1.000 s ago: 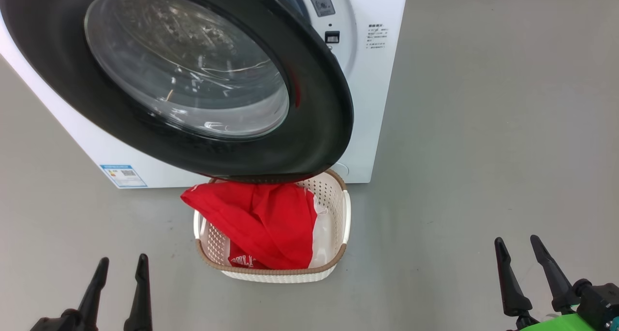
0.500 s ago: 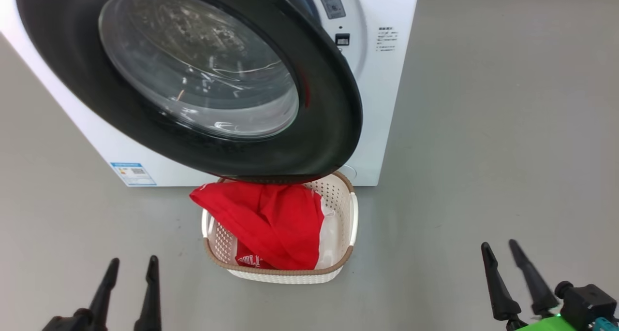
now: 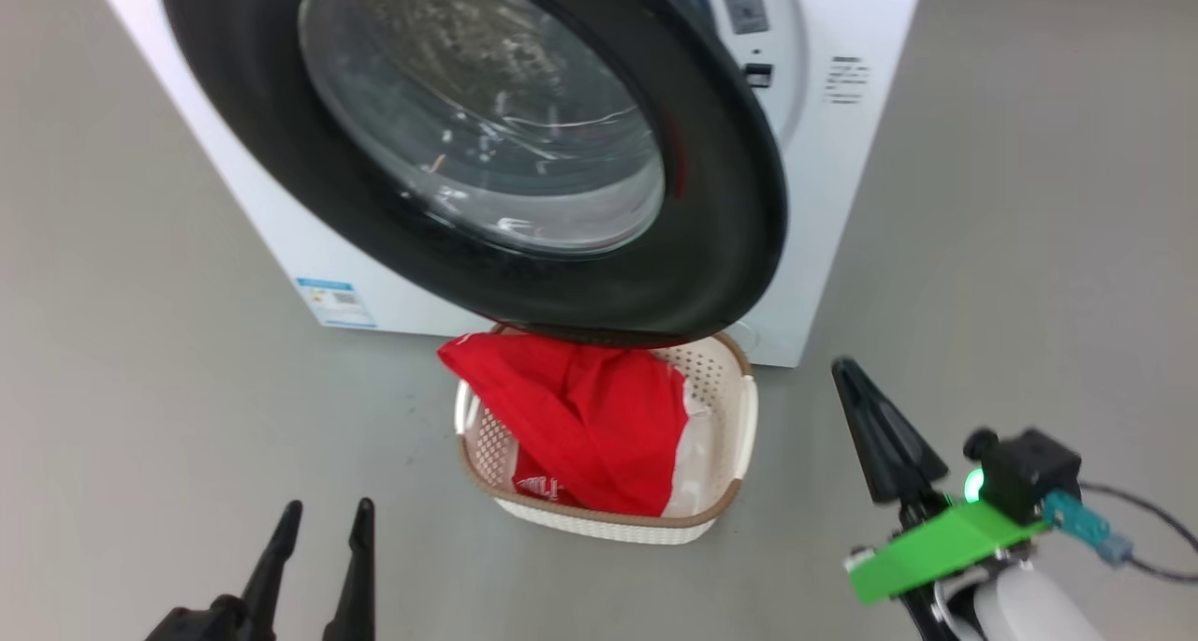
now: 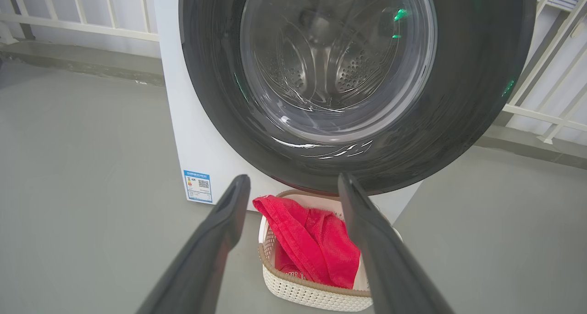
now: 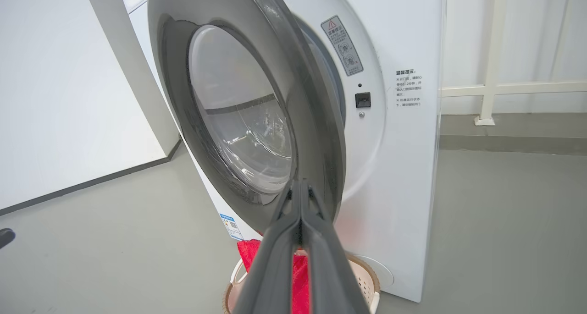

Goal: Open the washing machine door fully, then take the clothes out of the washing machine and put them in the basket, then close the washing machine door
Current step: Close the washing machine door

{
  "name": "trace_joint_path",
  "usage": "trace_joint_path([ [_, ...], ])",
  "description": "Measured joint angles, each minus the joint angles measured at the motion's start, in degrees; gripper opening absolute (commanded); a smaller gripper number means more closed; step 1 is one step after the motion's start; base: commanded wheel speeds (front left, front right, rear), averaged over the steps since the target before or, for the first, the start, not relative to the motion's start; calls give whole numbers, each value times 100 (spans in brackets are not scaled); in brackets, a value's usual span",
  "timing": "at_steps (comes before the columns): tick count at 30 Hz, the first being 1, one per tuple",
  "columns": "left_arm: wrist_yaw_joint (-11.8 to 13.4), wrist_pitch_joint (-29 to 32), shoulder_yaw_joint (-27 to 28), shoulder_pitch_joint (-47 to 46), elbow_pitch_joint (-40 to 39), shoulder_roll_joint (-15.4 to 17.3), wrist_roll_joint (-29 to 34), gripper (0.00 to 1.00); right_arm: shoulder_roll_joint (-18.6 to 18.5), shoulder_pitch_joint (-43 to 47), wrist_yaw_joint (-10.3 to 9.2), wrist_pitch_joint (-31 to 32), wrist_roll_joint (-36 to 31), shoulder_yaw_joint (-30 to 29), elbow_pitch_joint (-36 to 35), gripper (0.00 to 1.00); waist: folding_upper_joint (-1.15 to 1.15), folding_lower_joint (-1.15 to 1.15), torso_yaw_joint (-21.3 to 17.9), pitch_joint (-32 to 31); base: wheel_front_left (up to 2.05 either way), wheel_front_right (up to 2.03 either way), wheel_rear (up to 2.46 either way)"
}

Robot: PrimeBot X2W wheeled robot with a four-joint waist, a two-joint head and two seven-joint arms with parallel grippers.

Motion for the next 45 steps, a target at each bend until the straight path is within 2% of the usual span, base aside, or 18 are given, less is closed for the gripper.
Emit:
trace_joint_path([
  [8,0,0,-296,-215,-13,-37,-170,100,-177,-973,0,0,271,166,389,0,0,0,424,179,0,0,0],
  [21,0,0,-658,-728,-34,-77,-632,100,-445,-2201,0,0,393,30,896,0,0,0,913,918,0,0,0],
  [45,0,-1,-1187,-1675,-232,-132,-1285,100,-1043,-3785,26,-2,240,-470,993,0,0,0,1415,2278,0,0,0],
])
